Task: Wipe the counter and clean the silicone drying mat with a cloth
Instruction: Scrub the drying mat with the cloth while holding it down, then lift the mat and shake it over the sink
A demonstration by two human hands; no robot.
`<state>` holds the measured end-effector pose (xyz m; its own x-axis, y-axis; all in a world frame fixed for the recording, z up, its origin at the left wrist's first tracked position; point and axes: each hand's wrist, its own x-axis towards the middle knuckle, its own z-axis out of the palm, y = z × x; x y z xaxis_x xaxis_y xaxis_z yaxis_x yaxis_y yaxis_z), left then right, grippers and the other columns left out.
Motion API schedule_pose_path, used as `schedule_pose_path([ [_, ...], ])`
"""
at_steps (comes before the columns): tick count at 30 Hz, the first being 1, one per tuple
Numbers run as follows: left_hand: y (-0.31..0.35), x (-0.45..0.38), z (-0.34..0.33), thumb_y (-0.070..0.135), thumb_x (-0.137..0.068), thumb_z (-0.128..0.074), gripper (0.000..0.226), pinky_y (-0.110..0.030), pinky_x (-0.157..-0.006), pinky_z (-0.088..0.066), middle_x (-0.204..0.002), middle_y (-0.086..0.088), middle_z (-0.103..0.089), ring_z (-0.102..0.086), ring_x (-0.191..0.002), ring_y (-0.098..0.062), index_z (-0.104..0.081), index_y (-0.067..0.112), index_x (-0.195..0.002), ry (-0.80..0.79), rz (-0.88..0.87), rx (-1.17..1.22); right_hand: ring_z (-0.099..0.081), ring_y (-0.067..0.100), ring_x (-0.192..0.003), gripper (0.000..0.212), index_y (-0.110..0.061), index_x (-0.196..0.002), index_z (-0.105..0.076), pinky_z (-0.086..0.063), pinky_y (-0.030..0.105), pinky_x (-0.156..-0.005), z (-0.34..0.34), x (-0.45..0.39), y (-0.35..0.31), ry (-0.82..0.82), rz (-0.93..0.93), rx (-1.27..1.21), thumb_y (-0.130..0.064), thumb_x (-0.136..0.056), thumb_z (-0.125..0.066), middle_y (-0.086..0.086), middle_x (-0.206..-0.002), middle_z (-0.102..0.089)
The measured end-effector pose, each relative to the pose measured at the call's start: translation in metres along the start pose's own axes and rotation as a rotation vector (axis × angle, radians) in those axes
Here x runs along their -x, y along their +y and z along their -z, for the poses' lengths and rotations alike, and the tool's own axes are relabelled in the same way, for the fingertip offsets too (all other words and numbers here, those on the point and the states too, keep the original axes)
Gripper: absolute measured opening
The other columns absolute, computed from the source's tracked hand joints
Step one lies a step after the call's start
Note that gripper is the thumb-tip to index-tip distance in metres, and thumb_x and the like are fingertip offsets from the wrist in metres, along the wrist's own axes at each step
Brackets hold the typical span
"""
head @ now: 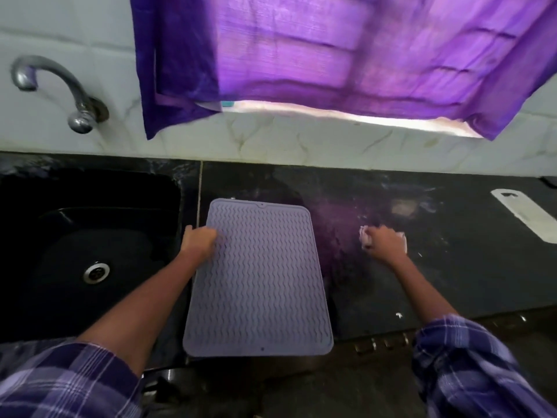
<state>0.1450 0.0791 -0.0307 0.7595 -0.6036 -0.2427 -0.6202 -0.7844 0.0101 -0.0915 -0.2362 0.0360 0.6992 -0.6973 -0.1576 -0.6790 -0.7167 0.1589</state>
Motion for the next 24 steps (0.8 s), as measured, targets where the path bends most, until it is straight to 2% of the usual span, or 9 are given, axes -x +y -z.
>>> schedule_pose_path([
  [1, 0.001, 0.000, 0.000, 0.011, -0.094, -0.045, 0.028, -0.036, -0.110, -0.028, -0.117, -0.005, -0.066, -0.059, -0.115, -0.022, -0.064, 0.015, -0.114, -0.006, 0.025, -0.014, -0.062, 0.031, -0.105, 0.033, -0.021, -0.107, -0.057, -0.044, 0.039, -0.092, -0.010, -0.005, 0.000, -0.089, 0.019, 0.045, -0.040, -0.080, -0.056, 0.012, -0.109, -0.066],
  [3, 0.002, -0.002, 0.003, 0.009, -0.093, -0.045, 0.028, -0.036, -0.110, -0.030, -0.116, -0.005, -0.067, -0.060, -0.114, -0.022, -0.064, 0.015, -0.113, -0.011, 0.079, -0.054, -0.061, 0.029, -0.108, 0.042, -0.016, -0.109, -0.056, -0.045, 0.037, -0.092, -0.028, -0.017, -0.006, -0.268, 0.035, 0.034, -0.043, -0.078, -0.061, 0.011, -0.114, -0.065],
  [4, 0.003, -0.004, 0.004, 0.009, -0.093, -0.045, 0.027, -0.036, -0.109, -0.031, -0.114, -0.004, -0.068, -0.061, -0.113, -0.021, -0.064, 0.015, -0.111, -0.013, 0.114, -0.059, -0.060, 0.029, -0.110, 0.046, -0.012, -0.112, -0.056, -0.045, 0.037, -0.091, -0.031, -0.024, -0.013, -0.279, 0.020, 0.002, -0.042, -0.079, -0.062, 0.011, -0.118, -0.063],
  [7, 0.006, -0.019, 0.005, 0.012, -0.093, -0.045, 0.025, -0.035, -0.102, -0.035, -0.111, -0.003, -0.068, -0.062, -0.110, -0.020, -0.066, 0.015, -0.106, 0.014, 0.195, -0.023, -0.062, 0.031, -0.106, 0.032, -0.008, -0.107, -0.061, -0.047, 0.037, -0.089, -0.024, -0.056, -0.047, -0.055, 0.058, -0.167, -0.027, -0.082, -0.058, 0.014, -0.115, -0.065],
  [9, 0.013, -0.035, 0.006, 0.013, -0.096, -0.042, 0.028, -0.035, -0.100, -0.037, -0.117, -0.005, -0.066, -0.058, -0.114, -0.022, -0.064, 0.014, -0.114, 0.000, 0.237, -0.001, -0.062, 0.032, -0.106, 0.027, -0.009, -0.105, -0.064, -0.049, 0.037, -0.088, -0.017, -0.079, -0.079, 0.028, 0.169, -0.260, -0.020, -0.083, -0.055, 0.015, -0.114, -0.066],
  [13, 0.028, -0.080, 0.002, 0.016, -0.101, -0.036, 0.037, -0.041, -0.104, -0.036, -0.138, -0.009, -0.048, -0.040, -0.131, -0.025, -0.049, 0.011, -0.136, 0.008, 0.284, 0.029, -0.054, 0.032, -0.117, 0.035, -0.013, -0.120, -0.060, -0.047, 0.038, -0.094, -0.023, -0.125, -0.130, -0.005, 0.304, -0.352, -0.011, -0.087, -0.050, 0.014, -0.125, -0.059],
  [18, 0.022, -0.126, 0.010, 0.021, -0.103, -0.036, 0.042, -0.050, -0.111, -0.026, -0.148, -0.009, -0.035, -0.023, -0.141, -0.030, -0.034, 0.013, -0.145, -0.016, 0.403, 0.086, -0.045, 0.033, -0.123, 0.041, -0.007, -0.130, -0.047, -0.044, 0.041, -0.097, -0.045, -0.159, -0.151, -0.066, 0.228, -0.338, -0.018, -0.092, -0.054, 0.019, -0.134, -0.043],
  [21, 0.021, -0.143, 0.017, 0.031, -0.104, -0.036, 0.042, -0.053, -0.112, -0.023, -0.147, -0.012, -0.038, -0.024, -0.140, -0.032, -0.041, 0.014, -0.141, -0.017, 0.472, 0.141, -0.045, 0.034, -0.123, 0.045, -0.004, -0.126, -0.052, -0.045, 0.040, -0.096, -0.044, -0.173, -0.148, -0.081, 0.222, -0.353, -0.025, -0.089, -0.062, 0.019, -0.132, -0.046],
  [24, 0.020, -0.154, 0.025, 0.037, -0.100, -0.046, 0.037, -0.052, -0.110, -0.024, -0.138, -0.011, -0.050, -0.034, -0.135, -0.030, -0.057, 0.018, -0.130, -0.010, 0.496, 0.167, -0.047, 0.034, -0.118, 0.030, -0.003, -0.116, -0.062, -0.047, 0.037, -0.092, -0.041, -0.177, -0.144, 0.023, 0.254, -0.330, -0.018, -0.090, -0.059, 0.020, -0.124, -0.053],
])
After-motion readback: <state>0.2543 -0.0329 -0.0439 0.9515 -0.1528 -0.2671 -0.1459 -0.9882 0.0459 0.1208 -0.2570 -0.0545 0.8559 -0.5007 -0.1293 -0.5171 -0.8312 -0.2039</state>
